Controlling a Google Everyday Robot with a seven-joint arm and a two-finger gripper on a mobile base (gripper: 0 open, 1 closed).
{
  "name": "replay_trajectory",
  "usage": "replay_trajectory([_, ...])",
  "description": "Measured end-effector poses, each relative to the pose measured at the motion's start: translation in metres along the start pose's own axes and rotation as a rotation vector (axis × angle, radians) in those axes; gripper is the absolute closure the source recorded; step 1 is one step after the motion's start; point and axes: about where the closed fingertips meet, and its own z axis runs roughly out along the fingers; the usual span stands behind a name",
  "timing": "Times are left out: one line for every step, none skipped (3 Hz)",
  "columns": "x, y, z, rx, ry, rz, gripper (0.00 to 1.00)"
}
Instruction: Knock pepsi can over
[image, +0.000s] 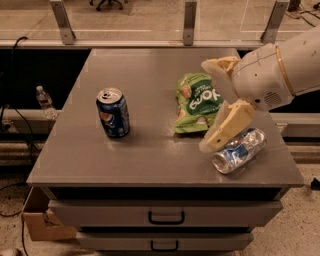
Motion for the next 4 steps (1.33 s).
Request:
replay_trajectory([-0.019,-0.002,0.019,0.019,-0.05,0.0,0.0])
replay_trajectory([-0.033,-0.001,0.044,0.056,-0.109,0.009,0.0])
replay_trajectory([-0.039,0.002,0.074,0.062,-0.143,0.041,0.0])
replay_trajectory([-0.04,0.005,0.097,0.067,-0.163,0.091,0.0])
